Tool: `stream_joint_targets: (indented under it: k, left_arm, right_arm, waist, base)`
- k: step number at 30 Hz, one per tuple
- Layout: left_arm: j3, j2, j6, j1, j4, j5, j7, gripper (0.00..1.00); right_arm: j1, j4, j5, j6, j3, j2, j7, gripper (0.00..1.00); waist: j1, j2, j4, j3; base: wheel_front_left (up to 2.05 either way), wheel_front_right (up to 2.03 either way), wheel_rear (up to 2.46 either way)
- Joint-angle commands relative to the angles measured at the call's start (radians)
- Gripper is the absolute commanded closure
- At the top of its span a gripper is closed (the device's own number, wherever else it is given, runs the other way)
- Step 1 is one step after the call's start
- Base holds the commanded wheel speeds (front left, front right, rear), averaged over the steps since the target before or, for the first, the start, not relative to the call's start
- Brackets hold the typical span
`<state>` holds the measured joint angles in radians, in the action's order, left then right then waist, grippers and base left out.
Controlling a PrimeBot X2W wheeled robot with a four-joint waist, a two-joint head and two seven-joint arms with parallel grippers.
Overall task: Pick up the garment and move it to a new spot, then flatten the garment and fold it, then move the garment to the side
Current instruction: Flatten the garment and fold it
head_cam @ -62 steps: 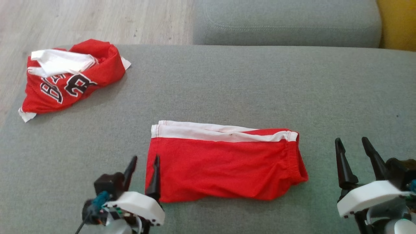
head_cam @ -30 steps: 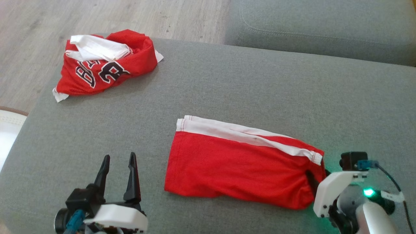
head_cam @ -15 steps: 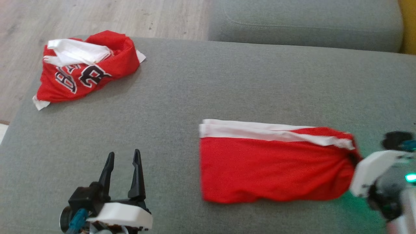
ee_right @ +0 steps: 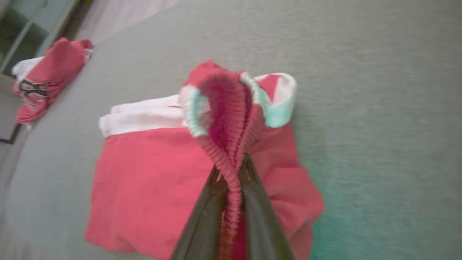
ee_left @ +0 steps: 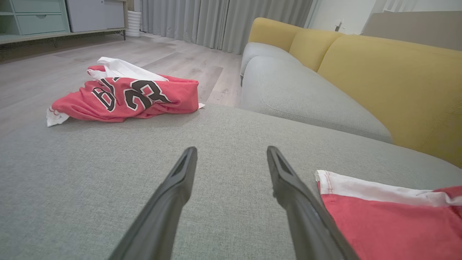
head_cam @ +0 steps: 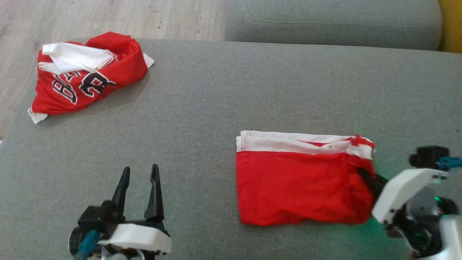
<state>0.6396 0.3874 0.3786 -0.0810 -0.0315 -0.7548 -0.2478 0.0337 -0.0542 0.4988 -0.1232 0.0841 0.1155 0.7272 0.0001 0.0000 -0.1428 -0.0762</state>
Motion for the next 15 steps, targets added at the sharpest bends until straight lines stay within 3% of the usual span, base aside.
stream_joint_targets:
  k: [1,8,15]
  left_arm:
    - [-0.039,0.01,-0.001,-0.057,0.022,0.013,-0.01,0.0]
    - [-0.028,0.009,-0.003,-0.068,0.017,0.018,-0.005,0.0]
    - [-0.013,-0.005,-0.008,-0.072,0.012,0.019,-0.003,0.0]
  right_arm:
    - [0.036,0.052,0.012,-0.008,-0.029,0.005,0.002,1.0]
    - [0.067,0.104,0.088,-0.008,-0.158,-0.05,-0.019,1.0]
    - [0.138,-0.013,0.135,-0.008,-0.268,-0.065,-0.075,1.0]
  waist:
    - [-0.0001,0.0,-0.002,-0.002]
    - [-0.0001,0.0,-0.029,0.001]
    - [-0.0001,0.0,-0.085,0.003]
  base:
    - [0.0,0.0,0.0]
    - [0.0,0.0,0.0]
    - [0.0,0.0,0.0]
